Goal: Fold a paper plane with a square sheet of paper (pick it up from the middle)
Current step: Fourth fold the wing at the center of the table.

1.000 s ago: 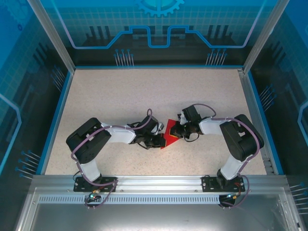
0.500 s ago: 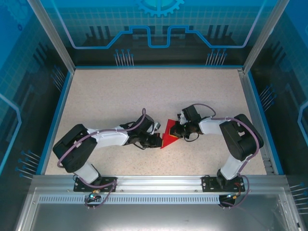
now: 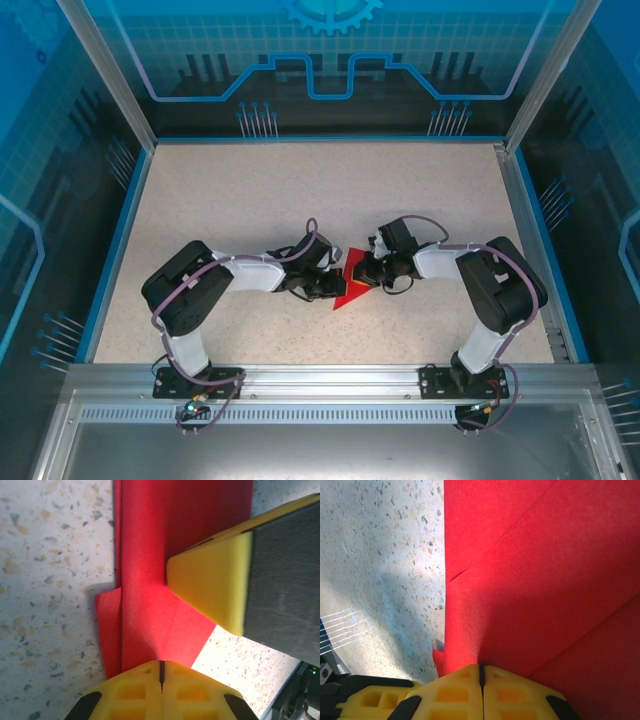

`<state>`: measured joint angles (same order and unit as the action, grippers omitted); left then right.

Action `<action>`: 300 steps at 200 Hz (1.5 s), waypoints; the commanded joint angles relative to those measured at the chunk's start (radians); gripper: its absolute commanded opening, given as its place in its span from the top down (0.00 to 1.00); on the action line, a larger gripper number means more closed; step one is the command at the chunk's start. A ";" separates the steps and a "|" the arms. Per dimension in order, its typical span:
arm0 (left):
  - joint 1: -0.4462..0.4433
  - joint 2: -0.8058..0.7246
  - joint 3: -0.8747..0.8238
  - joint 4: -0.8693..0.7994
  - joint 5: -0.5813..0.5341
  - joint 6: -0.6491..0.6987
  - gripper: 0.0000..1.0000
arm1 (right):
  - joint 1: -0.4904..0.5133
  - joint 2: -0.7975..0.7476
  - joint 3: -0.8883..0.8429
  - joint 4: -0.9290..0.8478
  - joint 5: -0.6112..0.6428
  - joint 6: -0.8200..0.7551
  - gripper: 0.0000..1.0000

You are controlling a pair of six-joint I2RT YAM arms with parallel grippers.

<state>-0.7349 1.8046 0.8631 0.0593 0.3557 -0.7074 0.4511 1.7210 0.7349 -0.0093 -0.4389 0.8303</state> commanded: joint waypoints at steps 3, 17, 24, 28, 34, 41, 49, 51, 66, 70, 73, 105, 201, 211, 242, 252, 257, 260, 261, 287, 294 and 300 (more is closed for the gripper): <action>0.009 0.020 -0.003 -0.013 0.023 0.004 0.97 | 0.006 0.069 -0.027 -0.091 0.091 -0.014 0.95; 0.007 0.024 -0.026 -0.029 0.044 0.019 0.98 | 0.005 0.068 -0.029 -0.090 0.092 -0.013 0.95; 0.006 0.021 -0.035 -0.048 0.051 0.032 0.98 | 0.006 0.070 -0.030 -0.092 0.094 -0.013 0.95; 0.005 0.019 -0.040 -0.057 0.055 0.042 0.98 | 0.005 0.071 -0.030 -0.093 0.095 -0.014 0.95; 0.003 0.015 -0.052 -0.071 0.056 0.050 0.98 | 0.005 0.069 -0.030 -0.095 0.096 -0.013 0.95; 0.002 0.003 -0.065 -0.086 0.055 0.057 0.98 | 0.005 0.071 -0.031 -0.095 0.095 -0.013 0.95; 0.002 -0.013 -0.084 -0.102 0.055 0.067 0.98 | 0.005 0.071 -0.031 -0.096 0.097 -0.013 0.95; 0.003 -0.017 -0.087 -0.105 0.055 0.069 0.99 | 0.003 0.072 -0.031 -0.096 0.097 -0.013 0.95; -0.001 -0.051 -0.119 -0.137 0.055 0.085 0.99 | 0.003 0.074 -0.030 -0.098 0.098 -0.011 0.95; -0.003 -0.063 -0.124 -0.146 0.057 0.088 0.99 | 0.002 0.072 -0.030 -0.098 0.098 -0.011 0.95; -0.005 -0.071 -0.129 -0.152 0.059 0.092 0.99 | 0.003 0.072 -0.029 -0.098 0.098 -0.011 0.95; -0.024 -0.153 -0.152 -0.210 0.060 0.113 0.99 | 0.003 0.073 -0.031 -0.104 0.104 -0.011 0.95; -0.026 -0.195 -0.139 0.078 -0.099 -0.016 0.99 | 0.005 0.079 -0.026 -0.081 0.098 -0.001 0.95; -0.029 -0.168 -0.137 0.099 -0.083 -0.024 1.00 | 0.005 0.079 -0.026 -0.083 0.097 0.000 0.95; -0.037 -0.126 -0.137 0.123 -0.068 -0.037 1.00 | 0.005 0.076 -0.026 -0.083 0.097 -0.001 0.95; -0.040 -0.120 -0.142 0.124 -0.064 -0.039 1.00 | 0.004 0.074 -0.027 -0.083 0.096 0.000 0.95; -0.042 -0.119 -0.149 0.125 -0.063 -0.043 1.00 | 0.004 0.073 -0.028 -0.082 0.096 -0.001 0.95; -0.043 -0.118 -0.152 0.126 -0.061 -0.044 1.00 | 0.004 0.073 -0.027 -0.083 0.094 -0.001 0.95; -0.043 -0.118 -0.153 0.127 -0.061 -0.045 1.00 | 0.004 0.073 -0.027 -0.083 0.096 -0.002 0.95; -0.044 -0.120 -0.186 0.119 -0.057 -0.051 1.00 | 0.005 0.066 -0.026 -0.083 0.096 -0.001 0.95; -0.044 -0.119 -0.191 0.113 -0.057 -0.052 1.00 | 0.004 0.064 -0.025 -0.083 0.095 -0.001 0.95; -0.043 -0.117 -0.196 0.108 -0.056 -0.051 1.00 | 0.004 0.062 -0.023 -0.083 0.095 -0.003 0.95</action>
<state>-0.7719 1.6775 0.7021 0.1688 0.2825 -0.7399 0.4511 1.7264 0.7353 -0.0021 -0.4496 0.8310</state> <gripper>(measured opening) 0.068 0.051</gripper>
